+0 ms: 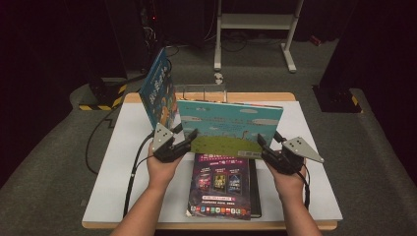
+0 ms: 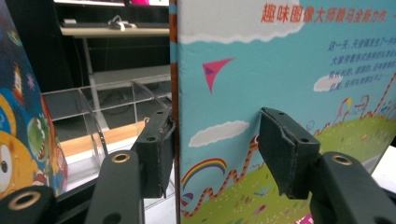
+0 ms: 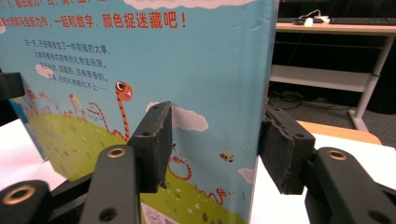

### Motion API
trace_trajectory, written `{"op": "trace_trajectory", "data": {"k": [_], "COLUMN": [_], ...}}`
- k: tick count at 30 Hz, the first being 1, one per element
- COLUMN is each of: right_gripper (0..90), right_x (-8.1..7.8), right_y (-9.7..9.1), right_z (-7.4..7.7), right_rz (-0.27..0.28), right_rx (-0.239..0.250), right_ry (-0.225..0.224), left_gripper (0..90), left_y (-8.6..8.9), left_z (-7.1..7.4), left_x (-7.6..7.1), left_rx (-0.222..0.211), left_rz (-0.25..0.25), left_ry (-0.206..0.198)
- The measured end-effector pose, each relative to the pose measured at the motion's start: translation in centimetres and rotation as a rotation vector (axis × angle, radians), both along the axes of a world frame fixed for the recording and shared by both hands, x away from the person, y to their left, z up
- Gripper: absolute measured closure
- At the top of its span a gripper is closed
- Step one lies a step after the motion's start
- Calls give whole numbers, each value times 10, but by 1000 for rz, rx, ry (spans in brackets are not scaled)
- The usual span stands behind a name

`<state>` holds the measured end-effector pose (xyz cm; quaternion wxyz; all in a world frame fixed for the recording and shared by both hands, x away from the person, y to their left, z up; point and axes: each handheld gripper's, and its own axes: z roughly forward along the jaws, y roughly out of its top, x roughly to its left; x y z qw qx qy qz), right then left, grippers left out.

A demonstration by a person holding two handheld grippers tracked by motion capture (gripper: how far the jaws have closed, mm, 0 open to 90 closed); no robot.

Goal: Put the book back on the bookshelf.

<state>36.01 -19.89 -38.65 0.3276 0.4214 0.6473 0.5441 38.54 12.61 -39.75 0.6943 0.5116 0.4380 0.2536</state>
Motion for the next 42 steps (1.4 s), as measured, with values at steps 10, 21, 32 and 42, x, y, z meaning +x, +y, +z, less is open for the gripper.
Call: {"op": "trace_trajectory", "data": {"k": [10,21,32,42], "right_gripper": [319,342,434,656], "right_x": [8,5,-5,-11], "right_y": [1,2,-1,-2], "right_z": [19,36,44,43], "right_rz": [111,130,225,299], "right_rx": [24,40,46,49], "right_ry": [-28,-79,-123,-147], "left_gripper": [460,453,454,458], "left_y": [5,9,10,34], "left_z": [3,2,0,-12], "left_x": [-6,-8,-3,-11], "left_rx": [-38,-20,16,17], "left_rz": [4,20,27,64], "left_ry": [-17,-24,13,40]}}
